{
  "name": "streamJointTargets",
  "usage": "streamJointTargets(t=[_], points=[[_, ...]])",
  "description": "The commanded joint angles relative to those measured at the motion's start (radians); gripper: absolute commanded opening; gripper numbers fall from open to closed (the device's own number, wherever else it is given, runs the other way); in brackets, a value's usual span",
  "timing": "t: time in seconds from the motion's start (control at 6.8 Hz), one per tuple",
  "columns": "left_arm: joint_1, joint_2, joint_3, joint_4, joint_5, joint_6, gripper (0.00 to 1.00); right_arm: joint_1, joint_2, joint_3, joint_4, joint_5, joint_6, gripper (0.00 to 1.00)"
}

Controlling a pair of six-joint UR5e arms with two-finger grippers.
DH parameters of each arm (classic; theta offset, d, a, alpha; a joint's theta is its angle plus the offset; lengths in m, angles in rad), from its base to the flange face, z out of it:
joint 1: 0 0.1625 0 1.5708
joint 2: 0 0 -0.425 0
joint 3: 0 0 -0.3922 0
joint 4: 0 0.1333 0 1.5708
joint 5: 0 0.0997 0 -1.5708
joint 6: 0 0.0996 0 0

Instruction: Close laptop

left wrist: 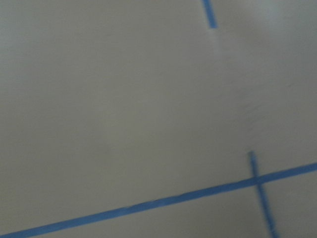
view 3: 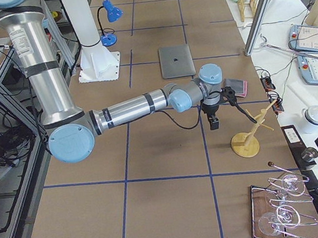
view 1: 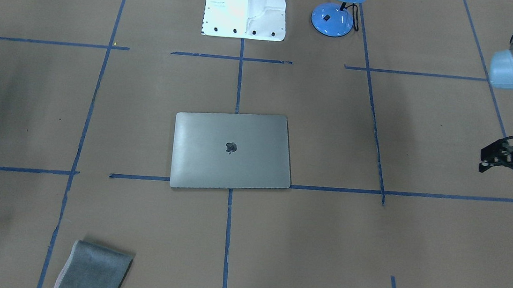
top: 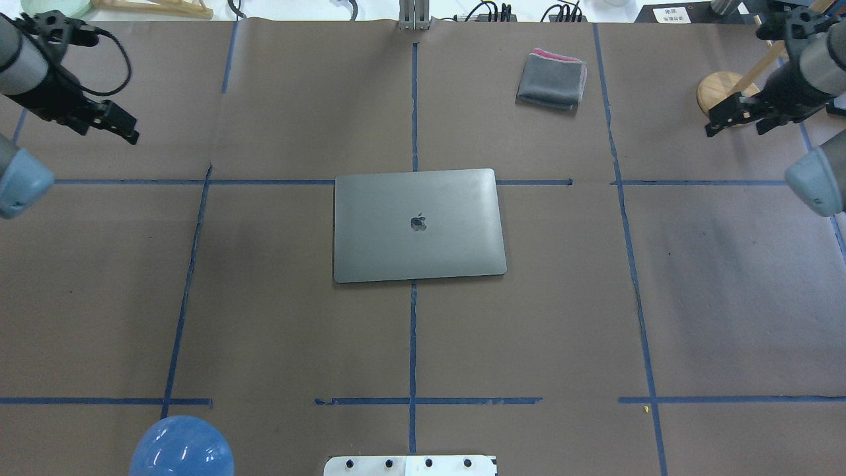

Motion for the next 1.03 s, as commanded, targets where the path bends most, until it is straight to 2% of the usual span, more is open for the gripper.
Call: streamJointTargets(t=[0.0,0.15,0.44,0.88], points=[[-0.176,0.063,-0.003,0.166,-0.025,0.254,1.00,0.142,-0.091,0.028,-0.112,0.050,-0.306,1.00],[-0.241,0.127,-0.017,0.189,-0.092,0.292,1.00,0.214,-0.129,0.032,-0.159,0.097,-0.389,1.00],[-0.295,0.274,-0.029,0.177,-0.113,0.296,1.00,0.244,-0.195,0.024,-0.158,0.099,-0.407,1.00],[-0.295,0.280,-0.053,0.168,-0.110,0.297,1.00,0.242,-0.217,0.018,-0.151,0.093,-0.393,1.00]])
